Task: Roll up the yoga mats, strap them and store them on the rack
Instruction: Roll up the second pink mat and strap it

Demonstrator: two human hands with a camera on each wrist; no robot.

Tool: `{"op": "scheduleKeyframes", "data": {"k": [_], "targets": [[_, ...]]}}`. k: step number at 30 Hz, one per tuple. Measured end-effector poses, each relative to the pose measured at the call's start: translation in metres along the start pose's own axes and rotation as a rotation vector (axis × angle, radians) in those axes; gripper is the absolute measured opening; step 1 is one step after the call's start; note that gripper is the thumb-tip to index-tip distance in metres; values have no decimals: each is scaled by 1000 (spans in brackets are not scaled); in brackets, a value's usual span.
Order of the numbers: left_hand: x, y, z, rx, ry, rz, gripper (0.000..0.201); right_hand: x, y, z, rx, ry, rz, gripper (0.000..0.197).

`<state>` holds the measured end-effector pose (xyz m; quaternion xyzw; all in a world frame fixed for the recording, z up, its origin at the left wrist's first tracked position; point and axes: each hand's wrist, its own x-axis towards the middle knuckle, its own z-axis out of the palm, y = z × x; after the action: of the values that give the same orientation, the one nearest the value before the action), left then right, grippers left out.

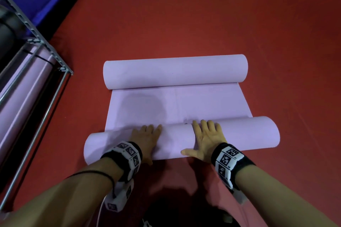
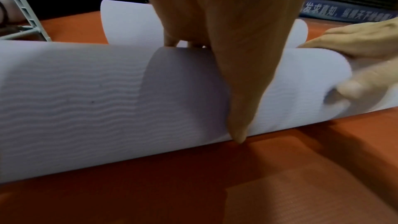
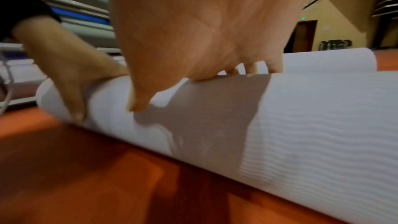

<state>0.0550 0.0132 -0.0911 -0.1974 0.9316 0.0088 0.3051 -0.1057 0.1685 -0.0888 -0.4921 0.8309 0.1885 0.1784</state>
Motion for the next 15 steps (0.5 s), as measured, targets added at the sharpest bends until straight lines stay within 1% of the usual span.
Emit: {"op": "scheduleKeyframes", "data": {"k": [4,6,10,12,13,15], "targets": [[1,-5,-2,2,66,14,114,0,4,6,-34,77,-65,103],[3,-7,-4,-10,64,18,112,-1,7,0,0,86,-59,97],[3,-5,-7,-56,-15,33,117,-3,11,-6,17,22,-72,101],[2,-5,-7,-130,-107,48,118,-7,13,-7,16,-26,-93,104],[2,-6,-6,-174,-160,62,118,-9,14,-8,15,-55,-108,106],[1,-7,-3,-280,-226,94,108,-12,15,-9,25,-144,-149,112]]}}
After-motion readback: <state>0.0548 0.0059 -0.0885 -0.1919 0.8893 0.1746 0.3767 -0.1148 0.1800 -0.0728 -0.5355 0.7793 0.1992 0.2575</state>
